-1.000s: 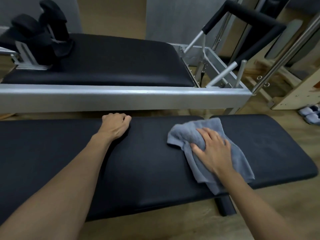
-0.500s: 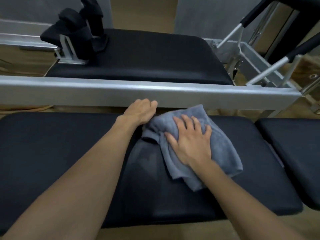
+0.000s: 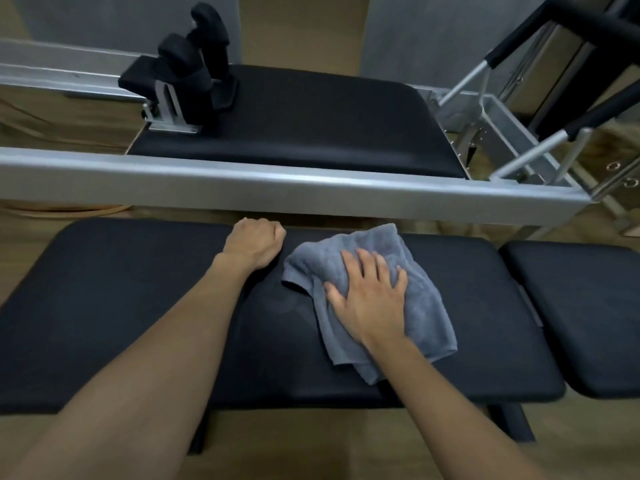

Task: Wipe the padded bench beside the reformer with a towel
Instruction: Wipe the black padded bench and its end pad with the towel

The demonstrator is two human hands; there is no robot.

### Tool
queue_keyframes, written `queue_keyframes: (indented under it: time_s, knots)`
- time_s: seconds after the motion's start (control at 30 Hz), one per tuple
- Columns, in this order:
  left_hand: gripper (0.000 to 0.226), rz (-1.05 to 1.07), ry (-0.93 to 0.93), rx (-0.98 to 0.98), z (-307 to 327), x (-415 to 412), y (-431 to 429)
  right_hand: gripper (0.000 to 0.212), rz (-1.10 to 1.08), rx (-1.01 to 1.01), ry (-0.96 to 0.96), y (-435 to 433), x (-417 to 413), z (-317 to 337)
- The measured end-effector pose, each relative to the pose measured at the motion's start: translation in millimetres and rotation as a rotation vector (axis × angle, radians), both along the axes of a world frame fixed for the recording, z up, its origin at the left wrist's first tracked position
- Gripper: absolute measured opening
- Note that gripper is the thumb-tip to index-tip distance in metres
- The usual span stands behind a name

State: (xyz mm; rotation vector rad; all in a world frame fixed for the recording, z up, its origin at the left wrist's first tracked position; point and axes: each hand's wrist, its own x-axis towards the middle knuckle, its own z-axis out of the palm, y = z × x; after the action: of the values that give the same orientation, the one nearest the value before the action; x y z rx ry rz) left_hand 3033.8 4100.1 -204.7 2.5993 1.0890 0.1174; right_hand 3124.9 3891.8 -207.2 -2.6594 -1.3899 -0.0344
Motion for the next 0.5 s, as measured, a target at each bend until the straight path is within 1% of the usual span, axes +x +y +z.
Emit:
queue_keyframes:
  time_s: [0.13,0.27,0.4,0.5]
  knots:
    - [0.048,0.008,0.008,0.001,2,-8,-5,0.063,0.006,0.012,-0.028,-42,-44,2]
    - [0.048,-0.026,-0.012,0.027,-3,-11,3,0.062,0.039,-0.002,-0.024,-59,-84,-4]
    - [0.054,0.065,-0.026,-0.006,-2,-16,23,0.061,0.045,-0.006,-0.061,-15,-73,-3]
    - [0.055,0.100,-0.057,-0.032,-7,-22,38,0.062,0.034,-0.006,-0.025,39,-48,-6]
